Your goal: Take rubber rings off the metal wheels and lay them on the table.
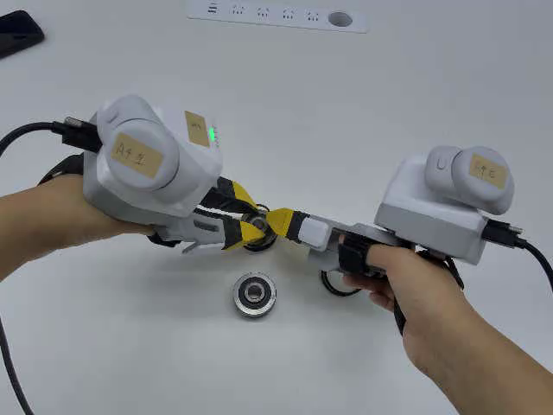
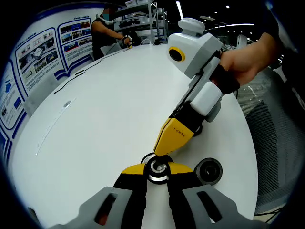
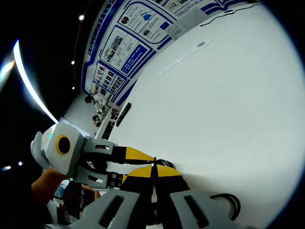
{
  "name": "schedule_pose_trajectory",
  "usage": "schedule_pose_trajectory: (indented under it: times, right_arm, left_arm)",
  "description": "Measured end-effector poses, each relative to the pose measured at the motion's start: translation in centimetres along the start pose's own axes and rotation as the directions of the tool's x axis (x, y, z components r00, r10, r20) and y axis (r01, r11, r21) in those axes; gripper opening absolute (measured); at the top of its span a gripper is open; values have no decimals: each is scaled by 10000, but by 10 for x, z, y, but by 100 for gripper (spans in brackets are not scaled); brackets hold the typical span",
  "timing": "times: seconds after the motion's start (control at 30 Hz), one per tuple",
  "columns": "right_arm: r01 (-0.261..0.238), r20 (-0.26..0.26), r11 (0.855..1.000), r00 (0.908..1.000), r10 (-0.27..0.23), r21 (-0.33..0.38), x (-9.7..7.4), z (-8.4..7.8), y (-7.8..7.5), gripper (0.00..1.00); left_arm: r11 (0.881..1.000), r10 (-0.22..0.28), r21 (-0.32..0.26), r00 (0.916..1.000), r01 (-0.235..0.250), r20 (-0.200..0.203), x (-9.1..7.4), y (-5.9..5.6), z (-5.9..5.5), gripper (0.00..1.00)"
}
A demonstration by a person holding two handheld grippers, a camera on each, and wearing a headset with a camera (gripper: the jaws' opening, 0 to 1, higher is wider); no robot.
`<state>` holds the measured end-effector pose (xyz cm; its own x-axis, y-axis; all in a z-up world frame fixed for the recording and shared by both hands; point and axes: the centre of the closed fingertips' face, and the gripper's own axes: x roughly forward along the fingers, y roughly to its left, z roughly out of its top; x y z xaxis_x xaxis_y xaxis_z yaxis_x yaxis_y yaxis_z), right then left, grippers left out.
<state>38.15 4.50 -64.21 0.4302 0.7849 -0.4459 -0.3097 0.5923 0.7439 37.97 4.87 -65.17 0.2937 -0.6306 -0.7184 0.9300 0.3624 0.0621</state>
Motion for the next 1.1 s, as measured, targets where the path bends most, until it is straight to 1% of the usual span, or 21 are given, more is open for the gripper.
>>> schedule_pose_trajectory:
  times: [0.1,0.17,0.2,0.3,0.4,0.53,0.57,0.63,0.7,0.8,0.87,0.93,1.03,1.1]
  right_arm:
    - [4,16,10000,10000,-4,48,-1,0,2,2]
    - [20,-9,9998,10000,-19,178,-2,-1,2,2]
    - [31,-6,9998,10000,-31,203,-2,-1,2,2]
    - [74,-16,9998,10000,-73,173,-3,-1,2,2]
    - [16,-11,9997,10000,-15,244,-4,-2,5,2]
    - [-121,-22,9996,9999,122,265,-5,-2,9,2]
    - [-178,-24,9993,9998,179,315,-5,-3,11,2]
    - [-273,-13,9990,9996,273,349,-6,-2,13,2]
    - [-455,38,9976,9990,454,519,-8,-1,16,2]
    - [-569,158,9969,9983,561,543,-13,4,18,2]
    - [-597,284,9963,9979,580,623,-18,8,17,2]
    - [-532,486,9958,9976,497,741,-23,13,10,2]
    - [-326,693,9957,9972,266,863,-35,17,0,2]
    - [-139,846,9942,9964,49,1063,-43,18,-10,2]
  left_arm:
    - [9999,62,119,9999,-61,-81,-1,-1,1,16]
    - [9995,82,292,9998,-76,-184,-4,-3,1,19]
    - [9995,112,301,9998,-106,-173,-6,-3,1,20]
    - [9996,224,144,9997,-224,-4,-12,-2,3,22]
    - [9988,490,56,9988,-490,2,-20,3,0,23]
    - [9967,763,-299,9970,-760,97,-30,9,-3,23]
    - [9948,841,-602,9962,-825,244,-33,10,-2,23]
    - [9918,1038,-801,9935,-998,463,-37,14,1,24]
    - [9894,1177,-921,9916,-1125,537,-41,18,1,23]
    - [9871,1276,-1051,9898,-1206,626,-44,21,1,23]
    - [9857,1368,-1081,9886,-1295,624,-45,23,1,24]
    - [9847,1414,-1115,9879,-1337,641,-45,24,1,24]
    - [9847,1420,-1117,9875,-1339,681,-46,24,2,24]
    - [9849,1426,-1085,9873,-1346,698,-45,24,3,24]
